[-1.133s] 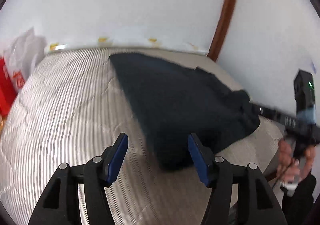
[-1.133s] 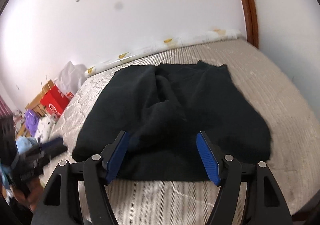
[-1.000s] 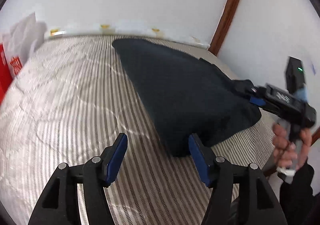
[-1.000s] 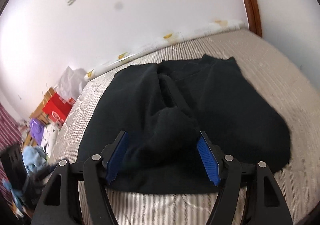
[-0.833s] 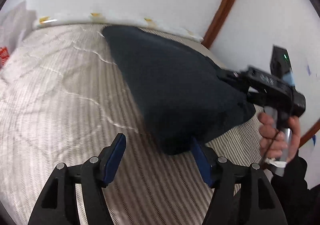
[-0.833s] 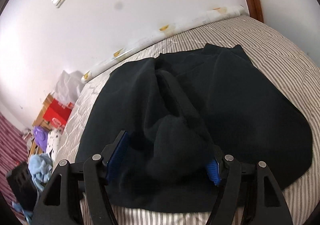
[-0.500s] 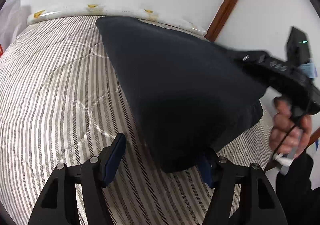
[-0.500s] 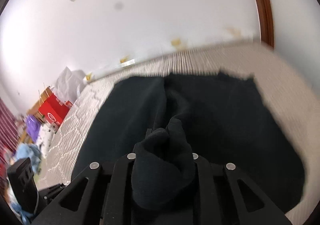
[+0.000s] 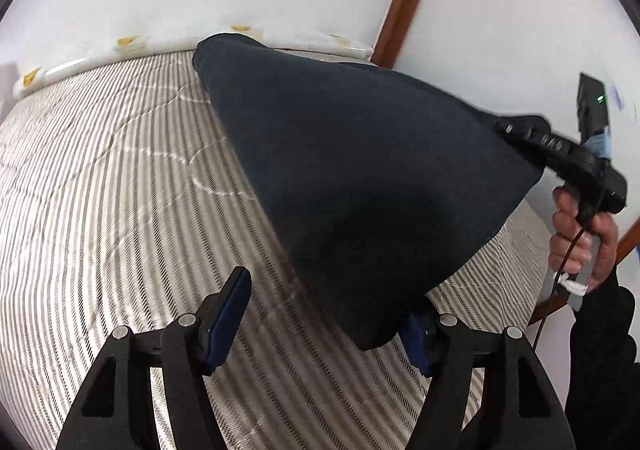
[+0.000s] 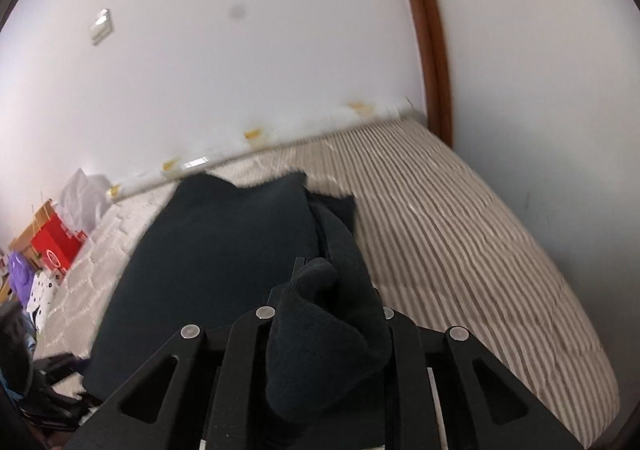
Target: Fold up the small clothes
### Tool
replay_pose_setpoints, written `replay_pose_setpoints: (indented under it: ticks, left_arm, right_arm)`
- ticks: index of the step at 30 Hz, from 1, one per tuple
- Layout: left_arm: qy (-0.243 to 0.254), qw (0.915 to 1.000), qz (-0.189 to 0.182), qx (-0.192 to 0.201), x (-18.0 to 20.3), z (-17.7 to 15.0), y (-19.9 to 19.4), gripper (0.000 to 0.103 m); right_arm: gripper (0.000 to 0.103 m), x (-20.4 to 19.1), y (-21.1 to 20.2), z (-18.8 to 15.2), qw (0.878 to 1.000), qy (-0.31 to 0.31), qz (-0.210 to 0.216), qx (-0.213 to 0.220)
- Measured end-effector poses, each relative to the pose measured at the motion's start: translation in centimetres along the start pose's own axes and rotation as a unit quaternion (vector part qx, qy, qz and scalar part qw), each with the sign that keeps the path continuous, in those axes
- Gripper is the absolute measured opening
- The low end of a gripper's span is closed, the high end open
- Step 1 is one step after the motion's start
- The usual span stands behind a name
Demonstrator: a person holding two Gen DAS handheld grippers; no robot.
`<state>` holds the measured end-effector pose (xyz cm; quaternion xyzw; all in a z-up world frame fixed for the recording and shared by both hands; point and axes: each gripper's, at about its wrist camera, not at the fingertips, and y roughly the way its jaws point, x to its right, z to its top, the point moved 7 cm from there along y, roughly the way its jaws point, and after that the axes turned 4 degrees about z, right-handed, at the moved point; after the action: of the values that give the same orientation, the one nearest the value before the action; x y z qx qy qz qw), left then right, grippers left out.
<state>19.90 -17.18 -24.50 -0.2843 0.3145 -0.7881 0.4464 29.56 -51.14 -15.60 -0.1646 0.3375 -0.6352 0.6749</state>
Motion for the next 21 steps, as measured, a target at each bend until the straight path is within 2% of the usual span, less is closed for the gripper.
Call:
replay_pose_setpoints:
  ticks: [2,4,5,6,7,9,11,14,16,17,18,21]
  left_arm:
    - [0.005,1.0,0.009,0.0,0.4,0.1,0.2,0.067]
    - [0.005,0.9999,0.013,0.004,0.5,-0.1,-0.2,0.065]
    - [0.003,0.9999,0.015,0.007,0.6,0.0,-0.1,0.065]
    - [0.0,0.9999,0.013,0.009,0.6,0.0,-0.2,0.063]
    - [-0.002,0.9999,0.007,0.009,0.6,0.0,-0.2,0.06]
    - [-0.007,0.9999,-0.004,0.011,0.9,-0.3,-0.6,0.049]
    - [-0.004,0.9998,-0.007,0.016,1.1,-0.3,-1.0,0.038]
    - [-0.012,0.9994,0.003,0.031,1.1,0.0,-1.2,0.024]
    - [-0.026,0.9992,-0.008,0.028,0.7,0.0,-1.3,0.021]
    - [-0.037,0.9987,-0.015,0.033,0.1,0.0,-1.7,0.019]
    - [-0.044,0.9981,-0.016,0.04,-0.3,0.1,-2.2,0.016]
    - [-0.052,0.9965,0.008,0.065,-2.2,0.4,-4.0,0.012]
  right_arm:
    - [0.016,0.6,0.5,-1.2,1.0,0.005,-0.004,-0.01]
    - [0.022,1.0,0.4,-2.0,1.0,0.014,-0.018,-0.015]
    - [0.03,1.4,0.1,-2.3,0.999,0.017,-0.03,-0.011]
    - [0.042,1.5,-0.1,-2.5,0.999,0.02,-0.038,-0.008]
    - [0.048,1.9,-0.4,-2.9,0.999,0.027,-0.045,-0.009]
    - [0.06,2.3,-0.5,-3.8,0.998,0.038,-0.04,-0.024]
    - [0.062,2.6,-0.2,-4.8,0.997,0.053,-0.03,-0.043]
    - [0.06,2.3,0.9,-6.2,0.994,0.076,-0.017,-0.073]
    - [0.037,1.2,1.5,-6.1,0.994,0.08,0.015,-0.077]
    - [0.025,0.4,1.4,-5.7,0.994,0.075,0.015,-0.073]
    - [0.021,-0.3,1.3,-5.5,0.995,0.067,0.01,-0.071]
    - [0.019,-3.4,2.0,-4.9,0.996,0.045,0.02,-0.071]
